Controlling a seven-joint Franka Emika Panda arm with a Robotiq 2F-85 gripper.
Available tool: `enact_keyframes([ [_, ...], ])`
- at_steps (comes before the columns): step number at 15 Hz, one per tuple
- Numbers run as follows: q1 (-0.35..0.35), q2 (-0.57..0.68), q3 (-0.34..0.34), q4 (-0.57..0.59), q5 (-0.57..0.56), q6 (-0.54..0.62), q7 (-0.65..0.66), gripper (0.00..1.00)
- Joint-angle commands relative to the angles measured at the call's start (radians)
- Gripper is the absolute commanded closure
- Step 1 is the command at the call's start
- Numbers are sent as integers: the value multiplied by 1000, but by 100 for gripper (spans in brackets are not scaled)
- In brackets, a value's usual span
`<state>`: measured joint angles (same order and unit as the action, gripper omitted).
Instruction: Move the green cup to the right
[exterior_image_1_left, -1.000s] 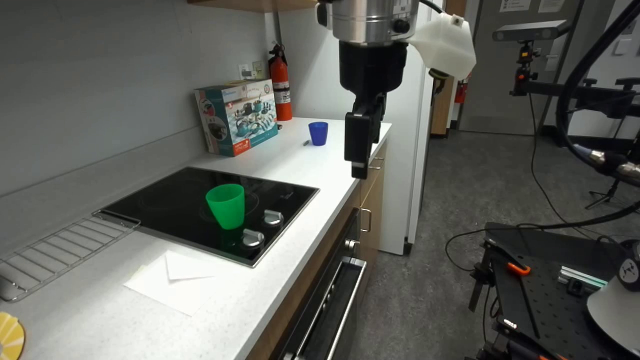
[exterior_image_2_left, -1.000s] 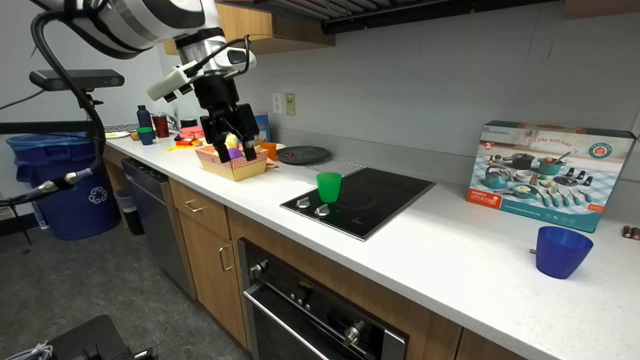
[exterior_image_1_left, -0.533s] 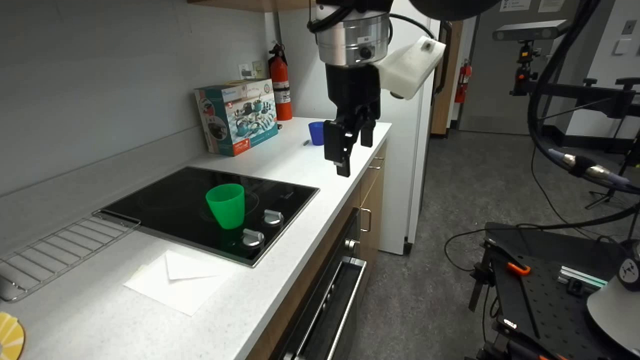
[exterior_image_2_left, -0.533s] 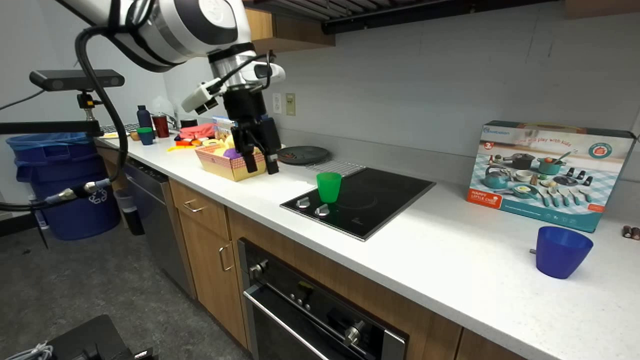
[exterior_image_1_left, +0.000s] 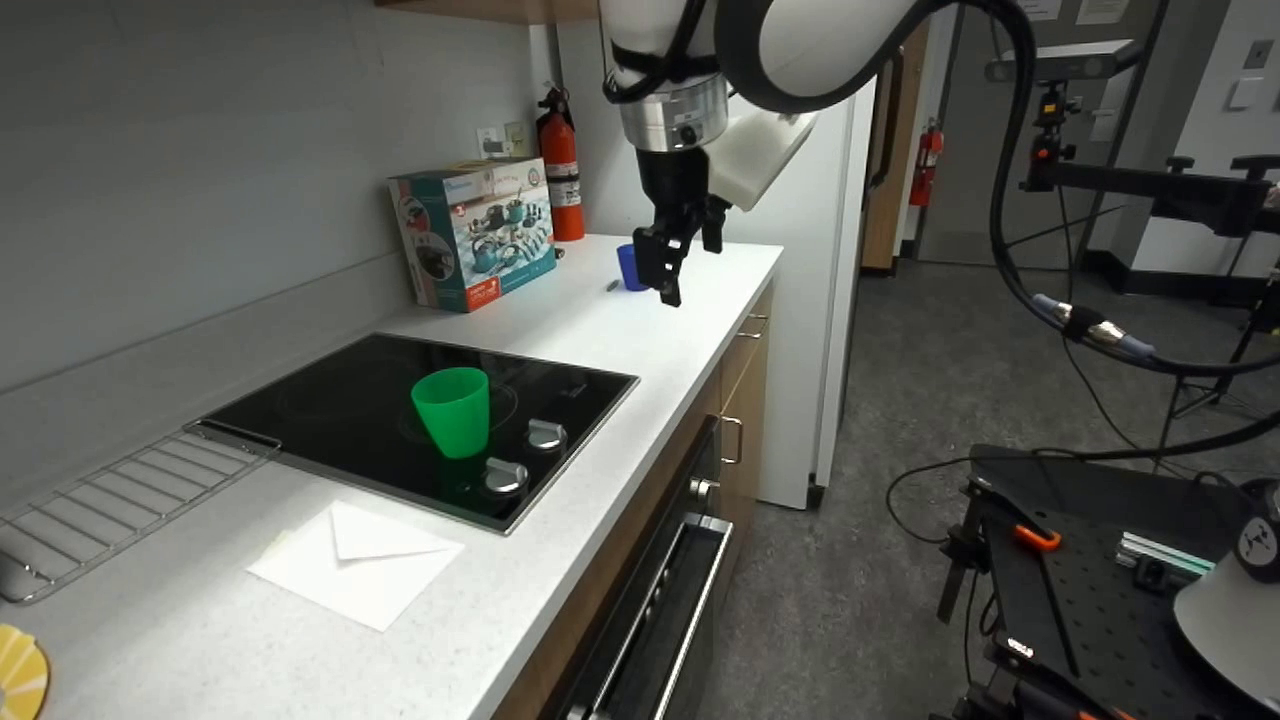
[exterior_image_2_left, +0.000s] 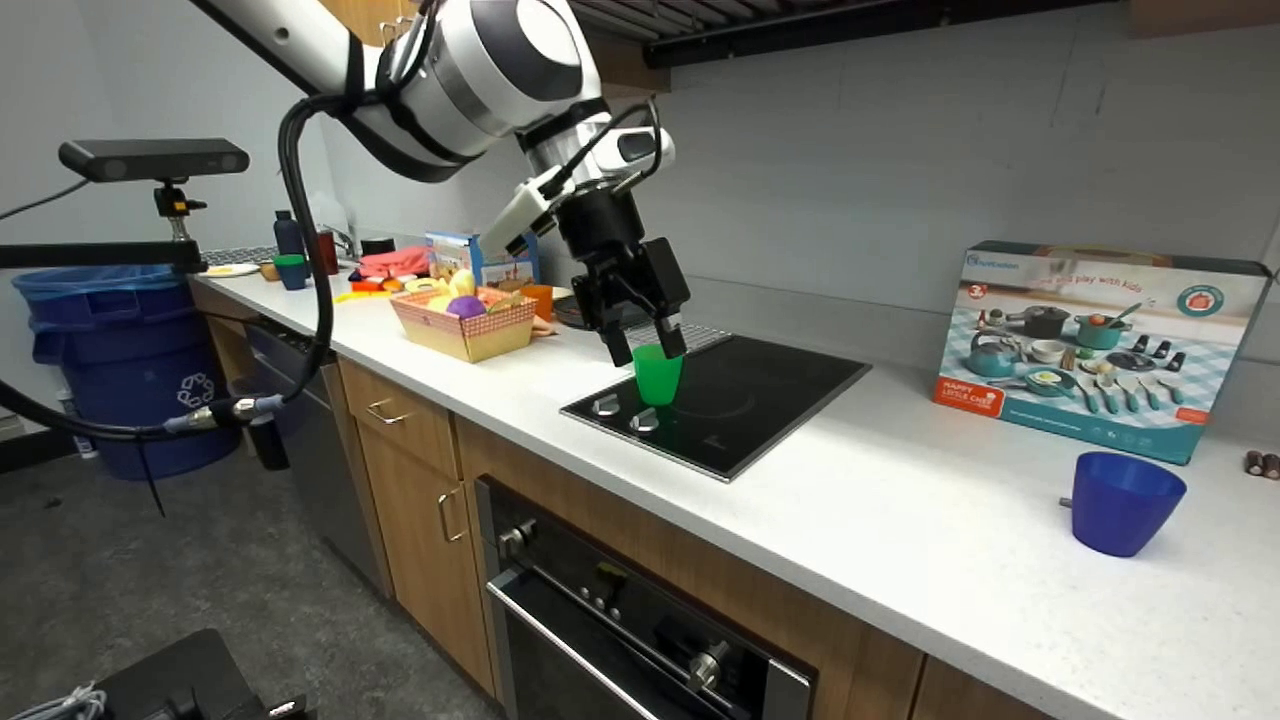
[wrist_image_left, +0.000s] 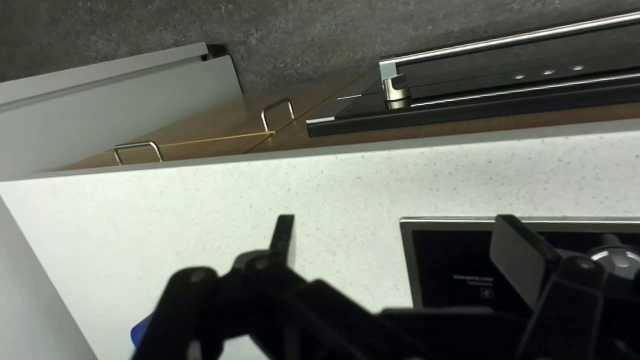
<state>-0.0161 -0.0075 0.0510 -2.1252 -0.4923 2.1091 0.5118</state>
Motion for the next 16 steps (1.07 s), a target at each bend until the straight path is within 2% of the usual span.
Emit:
enact_keyframes([
  [1, -11, 56, -45, 57, 34, 23, 64, 0],
  [5, -24, 72, -90, 75, 226, 49, 33, 0],
  [8, -21, 67, -100, 79, 296, 55, 23, 0],
  [9, -13, 56, -100, 57, 244, 43, 46, 0],
  [16, 3, 70, -86, 57, 252, 79, 91, 0],
])
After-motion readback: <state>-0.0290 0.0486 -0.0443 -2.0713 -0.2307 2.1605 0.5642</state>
